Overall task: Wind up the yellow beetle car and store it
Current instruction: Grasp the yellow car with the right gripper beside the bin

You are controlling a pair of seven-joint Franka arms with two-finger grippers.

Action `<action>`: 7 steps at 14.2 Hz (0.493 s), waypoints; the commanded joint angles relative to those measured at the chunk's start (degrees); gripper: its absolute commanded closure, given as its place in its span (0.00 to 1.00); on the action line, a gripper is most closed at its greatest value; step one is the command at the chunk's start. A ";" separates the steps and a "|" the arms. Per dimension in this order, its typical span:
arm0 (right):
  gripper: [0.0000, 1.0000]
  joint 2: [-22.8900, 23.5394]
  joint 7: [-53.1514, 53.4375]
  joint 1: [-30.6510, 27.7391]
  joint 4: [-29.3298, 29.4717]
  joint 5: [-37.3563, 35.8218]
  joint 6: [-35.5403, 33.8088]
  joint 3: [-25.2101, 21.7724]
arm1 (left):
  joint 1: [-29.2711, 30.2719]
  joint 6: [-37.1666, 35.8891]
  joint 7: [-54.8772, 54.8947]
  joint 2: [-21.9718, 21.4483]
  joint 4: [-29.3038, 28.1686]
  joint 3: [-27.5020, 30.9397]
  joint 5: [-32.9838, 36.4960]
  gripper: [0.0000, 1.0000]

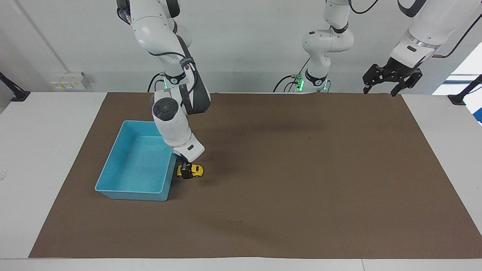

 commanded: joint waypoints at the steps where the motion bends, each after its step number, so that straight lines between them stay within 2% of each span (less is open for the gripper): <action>1: 0.00 -0.62 -1.56 -0.45 -3.15 -0.69 3.23 0.40 | 0.61 -0.70 -0.10 -1.36 -1.21 -0.17 -0.74 0.00; 4: 0.00 -0.53 -1.47 -0.45 -4.03 -1.75 4.19 0.40 | 0.52 -0.70 -0.10 -1.36 -1.21 -0.17 -0.74 0.00; 7: 0.00 0.61 -1.47 -0.54 -7.01 -1.84 9.81 0.40 | 0.52 -0.70 -0.10 -1.36 -1.21 -0.17 -0.74 0.00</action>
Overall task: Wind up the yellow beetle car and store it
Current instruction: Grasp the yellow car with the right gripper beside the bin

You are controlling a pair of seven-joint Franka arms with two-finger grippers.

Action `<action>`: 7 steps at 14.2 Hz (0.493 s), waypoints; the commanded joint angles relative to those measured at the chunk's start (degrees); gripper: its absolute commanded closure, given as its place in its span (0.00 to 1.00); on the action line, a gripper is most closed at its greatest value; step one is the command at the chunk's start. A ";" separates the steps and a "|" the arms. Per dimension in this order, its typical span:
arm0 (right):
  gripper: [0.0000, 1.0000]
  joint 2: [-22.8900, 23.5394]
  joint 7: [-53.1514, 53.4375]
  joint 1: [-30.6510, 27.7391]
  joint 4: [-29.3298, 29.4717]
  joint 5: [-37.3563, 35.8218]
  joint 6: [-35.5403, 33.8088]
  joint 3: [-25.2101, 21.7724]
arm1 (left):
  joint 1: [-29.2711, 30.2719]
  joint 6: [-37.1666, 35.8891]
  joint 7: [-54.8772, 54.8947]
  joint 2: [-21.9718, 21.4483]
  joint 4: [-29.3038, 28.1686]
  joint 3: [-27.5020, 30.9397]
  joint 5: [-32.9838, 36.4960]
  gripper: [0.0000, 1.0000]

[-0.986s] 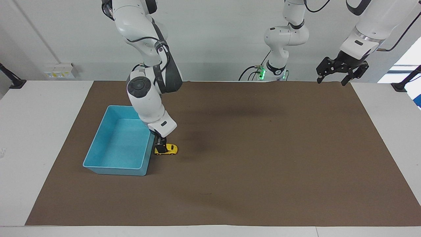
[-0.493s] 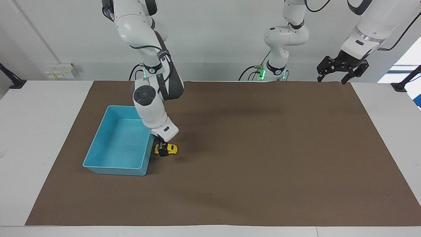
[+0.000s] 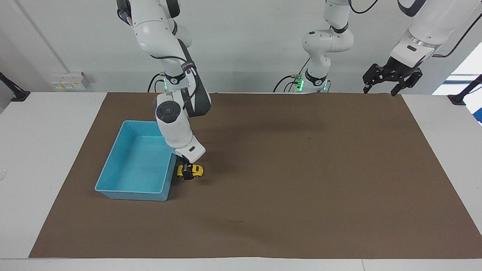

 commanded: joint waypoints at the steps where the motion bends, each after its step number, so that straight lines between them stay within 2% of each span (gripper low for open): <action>1: 0.00 0.40 -1.31 -0.46 -2.36 -1.01 3.47 0.40 | 0.61 -0.70 -0.10 -1.27 -1.21 -0.18 -0.73 0.00; 3: 0.00 0.66 -1.30 -0.45 -2.45 -1.01 3.65 0.40 | 0.52 -0.70 -0.10 -1.27 -1.21 -0.18 -0.73 0.00; 4: 0.06 0.93 -1.22 -0.37 -2.62 -1.18 3.91 0.40 | 0.52 -0.70 -0.10 -1.27 -1.12 -0.18 -0.73 0.00; 7: 0.51 0.93 -1.48 -0.19 -2.36 -2.15 3.21 0.40 | 0.52 -0.70 -0.10 -1.27 -1.21 -0.18 -0.73 0.00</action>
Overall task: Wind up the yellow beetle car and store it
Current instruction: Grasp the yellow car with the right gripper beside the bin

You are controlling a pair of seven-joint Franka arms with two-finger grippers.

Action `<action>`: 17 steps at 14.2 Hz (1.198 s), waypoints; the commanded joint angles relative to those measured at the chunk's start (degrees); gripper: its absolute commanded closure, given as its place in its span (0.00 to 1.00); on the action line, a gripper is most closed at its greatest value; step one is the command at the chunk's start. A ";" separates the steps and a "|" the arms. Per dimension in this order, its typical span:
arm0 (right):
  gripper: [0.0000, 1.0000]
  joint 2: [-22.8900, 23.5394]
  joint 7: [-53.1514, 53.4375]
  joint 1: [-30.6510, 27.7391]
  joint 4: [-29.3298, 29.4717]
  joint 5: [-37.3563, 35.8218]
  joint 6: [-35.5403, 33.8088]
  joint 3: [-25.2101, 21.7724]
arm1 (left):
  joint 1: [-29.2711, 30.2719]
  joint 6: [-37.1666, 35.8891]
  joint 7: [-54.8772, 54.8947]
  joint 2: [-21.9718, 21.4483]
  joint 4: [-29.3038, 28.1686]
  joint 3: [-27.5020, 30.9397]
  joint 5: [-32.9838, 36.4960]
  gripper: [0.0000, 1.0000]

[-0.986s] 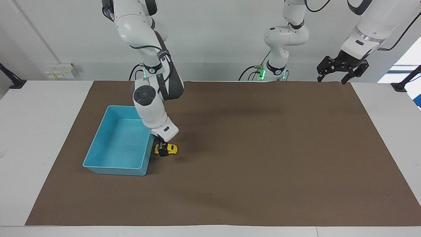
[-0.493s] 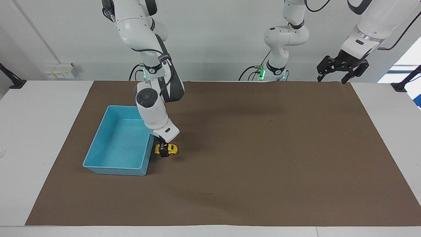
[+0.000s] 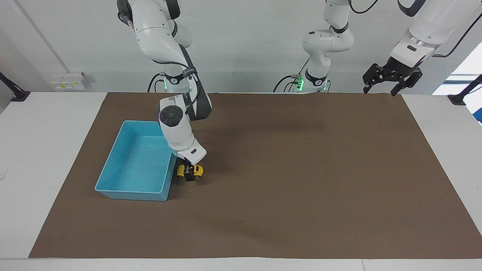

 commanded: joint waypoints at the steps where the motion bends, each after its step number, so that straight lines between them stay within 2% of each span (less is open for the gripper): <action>1: 0.73 0.06 -1.19 -0.22 -0.16 -1.07 0.60 0.40 | 0.52 -0.64 -0.10 -1.25 -1.21 -0.18 -0.73 0.00; 3: 0.75 0.15 -0.84 -0.30 0.80 -1.07 -0.01 0.40 | 0.52 -0.64 -0.10 -1.25 -1.12 -0.18 -0.73 0.00; 5: 0.87 0.15 -0.31 0.48 2.20 -0.98 -1.24 0.40 | 0.52 -0.64 -0.10 -1.25 -1.12 -0.18 -0.73 0.00; 6: 0.88 0.06 1.08 1.18 2.91 -0.89 -2.12 0.40 | 0.52 -0.64 -0.10 -1.25 -1.21 -0.18 -0.73 0.00; 9: 0.88 0.41 2.76 1.45 6.95 0.16 -5.37 0.49 | 0.52 -0.64 -0.10 -1.25 -1.12 -0.18 -0.73 0.00; 15: 0.88 0.59 5.58 2.59 9.06 -0.02 -5.64 0.49 | 0.52 -0.64 -0.10 -1.25 -1.12 -0.18 -0.73 0.00; 17: 0.88 0.41 5.93 2.68 11.77 0.07 -8.96 0.75 | 0.52 -0.64 -0.10 -1.25 -1.12 -0.18 -0.73 0.00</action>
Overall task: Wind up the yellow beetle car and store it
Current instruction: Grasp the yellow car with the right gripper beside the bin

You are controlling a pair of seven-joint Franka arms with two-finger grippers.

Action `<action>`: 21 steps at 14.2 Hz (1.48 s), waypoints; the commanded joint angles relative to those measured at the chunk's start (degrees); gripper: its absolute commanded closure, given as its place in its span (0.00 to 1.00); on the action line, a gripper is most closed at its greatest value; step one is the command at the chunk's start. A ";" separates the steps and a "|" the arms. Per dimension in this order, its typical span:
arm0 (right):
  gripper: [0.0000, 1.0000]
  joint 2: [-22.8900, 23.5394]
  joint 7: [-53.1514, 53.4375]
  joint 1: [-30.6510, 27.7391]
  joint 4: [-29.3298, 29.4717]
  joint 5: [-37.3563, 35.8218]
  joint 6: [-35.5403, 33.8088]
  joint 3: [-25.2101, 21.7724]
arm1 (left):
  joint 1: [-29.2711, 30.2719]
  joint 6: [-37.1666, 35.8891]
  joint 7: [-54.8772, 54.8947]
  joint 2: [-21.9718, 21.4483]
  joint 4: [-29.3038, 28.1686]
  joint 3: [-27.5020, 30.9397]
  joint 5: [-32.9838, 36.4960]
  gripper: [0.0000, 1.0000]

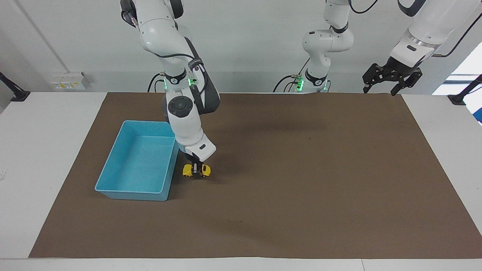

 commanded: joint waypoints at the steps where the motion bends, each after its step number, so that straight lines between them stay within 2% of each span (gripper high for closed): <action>1: 0.89 0.51 2.15 -0.32 5.52 0.17 -5.79 1.25 | 0.52 -0.49 -0.10 -1.23 -1.12 -0.18 -0.73 0.00; 4: 0.91 -0.37 2.24 -1.19 7.82 0.43 -8.80 2.47 | 0.52 -0.49 -0.10 -1.23 -1.12 -0.18 -0.73 0.00; 7: 0.91 -0.80 4.51 -2.17 12.56 4.73 -13.26 4.94 | 0.52 -0.49 -0.10 -1.23 -1.12 -0.18 -0.73 0.00; 9: 0.91 -3.35 6.28 -2.07 12.39 4.47 -17.57 4.86 | 0.52 -0.49 -0.10 -1.23 -1.12 -0.18 -0.73 0.00; 15: 0.91 -6.51 1.47 -6.37 11.25 3.42 -23.82 4.59 | 0.52 -0.49 -0.10 -1.23 -1.12 -0.18 -0.73 0.00; 18: 0.91 -8.45 -0.91 -9.62 7.39 2.55 -23.39 4.42 | 0.52 -0.49 -0.10 -1.23 -1.12 -0.18 -0.73 0.00; 21: 0.91 -8.98 -5.20 -12.97 5.90 1.93 -23.22 4.60 | 0.52 -0.49 -0.10 -1.23 -1.12 -0.18 -0.73 0.00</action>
